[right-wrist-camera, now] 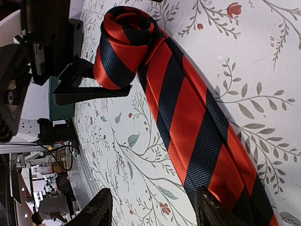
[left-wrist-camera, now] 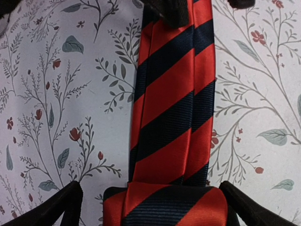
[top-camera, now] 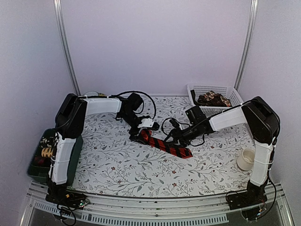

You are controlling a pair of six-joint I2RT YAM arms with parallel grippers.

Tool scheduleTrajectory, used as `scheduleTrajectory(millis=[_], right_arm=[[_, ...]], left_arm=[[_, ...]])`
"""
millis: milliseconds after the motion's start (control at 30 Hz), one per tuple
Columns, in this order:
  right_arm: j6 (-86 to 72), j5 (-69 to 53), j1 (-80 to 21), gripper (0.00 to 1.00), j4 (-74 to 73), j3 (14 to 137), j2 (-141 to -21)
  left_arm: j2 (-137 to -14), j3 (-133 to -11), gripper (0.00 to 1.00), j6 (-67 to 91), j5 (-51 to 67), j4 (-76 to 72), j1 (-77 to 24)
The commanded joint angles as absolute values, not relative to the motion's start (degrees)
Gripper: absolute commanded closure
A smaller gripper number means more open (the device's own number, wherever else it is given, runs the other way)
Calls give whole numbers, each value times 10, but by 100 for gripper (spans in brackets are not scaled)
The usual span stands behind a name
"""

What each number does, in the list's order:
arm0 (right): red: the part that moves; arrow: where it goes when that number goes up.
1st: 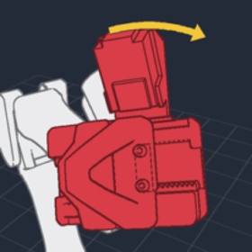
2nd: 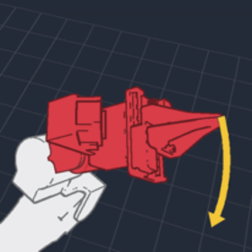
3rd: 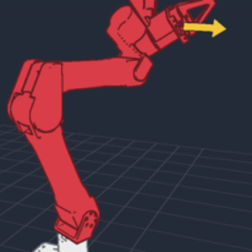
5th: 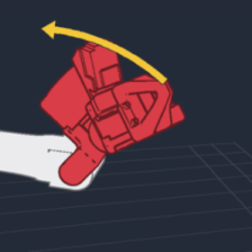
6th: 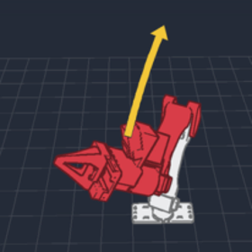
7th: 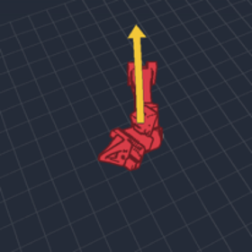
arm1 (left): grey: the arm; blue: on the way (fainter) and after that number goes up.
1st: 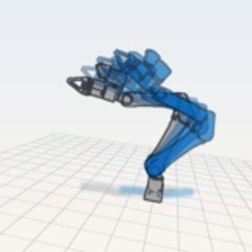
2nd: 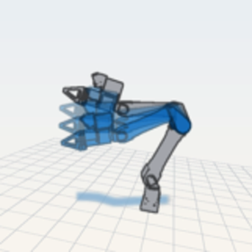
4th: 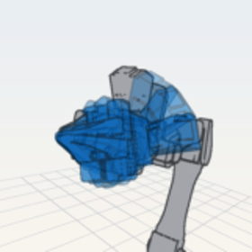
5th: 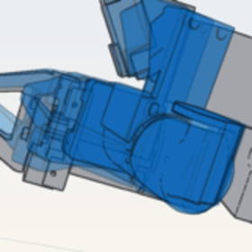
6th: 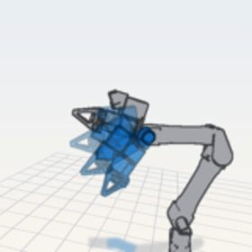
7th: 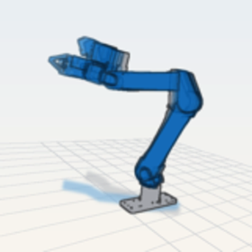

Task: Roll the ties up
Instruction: Roll the tie at the center of the board.

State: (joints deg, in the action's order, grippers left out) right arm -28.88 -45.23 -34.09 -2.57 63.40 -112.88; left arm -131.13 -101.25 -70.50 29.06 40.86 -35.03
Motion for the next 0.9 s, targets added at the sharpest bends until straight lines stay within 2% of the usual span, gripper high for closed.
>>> scheduleTrajectory(millis=[0,100,233,300,433,567,667,700,867], right_arm=[[-287,-460,-339,41,-27,646,-1147],[-286,-460,-338,41,-30,645,-1145],[-286,-459,-338,41,-29,645,-1145],[-287,-459,-338,41,-28,644,-1148],[-288,-458,-339,41,-28,646,-1147],[-281,-450,-338,41,-41,650,-1140],[-270,-439,-338,40,-57,654,-1127],[-264,-437,-338,40,-59,653,-1122],[-245,-437,-338,38,-69,644,-1080]], left_arm=[[-1351,-1055,2,-709,290,464,-353],[-1364,-1072,9,-710,291,486,-353],[-1367,-1073,36,-710,296,491,-352],[-1368,-1073,44,-708,296,492,-352],[-1365,-1068,55,-699,294,494,-355],[-1363,-1075,61,-673,287,509,-361],[-1367,-1092,62,-641,280,533,-367],[-1365,-1091,60,-630,276,536,-369],[-1341,-1057,39,-587,275,532,-381]])
